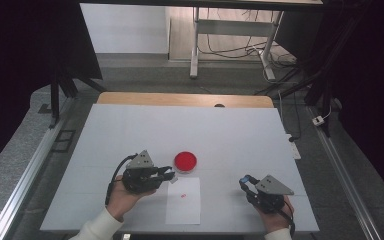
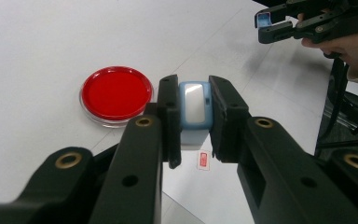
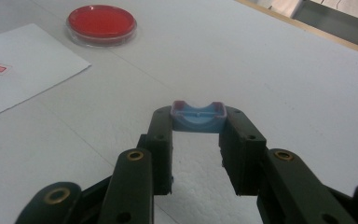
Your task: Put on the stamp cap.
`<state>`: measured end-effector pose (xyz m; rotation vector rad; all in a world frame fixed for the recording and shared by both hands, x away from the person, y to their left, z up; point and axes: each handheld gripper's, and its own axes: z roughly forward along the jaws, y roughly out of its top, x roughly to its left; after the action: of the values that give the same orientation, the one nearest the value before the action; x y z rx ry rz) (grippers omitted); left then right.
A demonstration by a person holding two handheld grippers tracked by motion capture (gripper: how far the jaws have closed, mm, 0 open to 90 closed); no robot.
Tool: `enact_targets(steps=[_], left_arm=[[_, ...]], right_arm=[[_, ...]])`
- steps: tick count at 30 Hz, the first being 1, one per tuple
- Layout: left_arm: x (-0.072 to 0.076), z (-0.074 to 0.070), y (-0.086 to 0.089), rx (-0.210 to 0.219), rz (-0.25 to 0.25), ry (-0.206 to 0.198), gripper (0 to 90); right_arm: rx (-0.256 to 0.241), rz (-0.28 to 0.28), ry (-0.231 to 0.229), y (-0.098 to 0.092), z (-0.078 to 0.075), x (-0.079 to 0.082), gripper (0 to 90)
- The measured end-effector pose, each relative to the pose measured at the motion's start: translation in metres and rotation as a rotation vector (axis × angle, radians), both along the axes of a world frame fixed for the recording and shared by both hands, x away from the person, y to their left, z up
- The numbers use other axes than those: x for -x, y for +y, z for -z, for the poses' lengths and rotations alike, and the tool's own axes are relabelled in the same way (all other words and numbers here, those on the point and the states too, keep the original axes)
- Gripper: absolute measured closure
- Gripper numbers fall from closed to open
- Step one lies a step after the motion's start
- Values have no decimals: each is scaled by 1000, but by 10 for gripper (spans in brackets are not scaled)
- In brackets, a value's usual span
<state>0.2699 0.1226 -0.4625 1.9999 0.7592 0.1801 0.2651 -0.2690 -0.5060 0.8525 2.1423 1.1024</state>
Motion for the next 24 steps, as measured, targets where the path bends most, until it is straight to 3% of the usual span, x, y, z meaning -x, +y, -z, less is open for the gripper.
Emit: enact_targets(steps=[14,24], left_arm=[[0,0,-1,8,0,4,753],[0,-1,-2,10,1,5,753]], right_arm=[[1,-19,10,9,1,0,651],[-27,-49,14,18,2,1,651]])
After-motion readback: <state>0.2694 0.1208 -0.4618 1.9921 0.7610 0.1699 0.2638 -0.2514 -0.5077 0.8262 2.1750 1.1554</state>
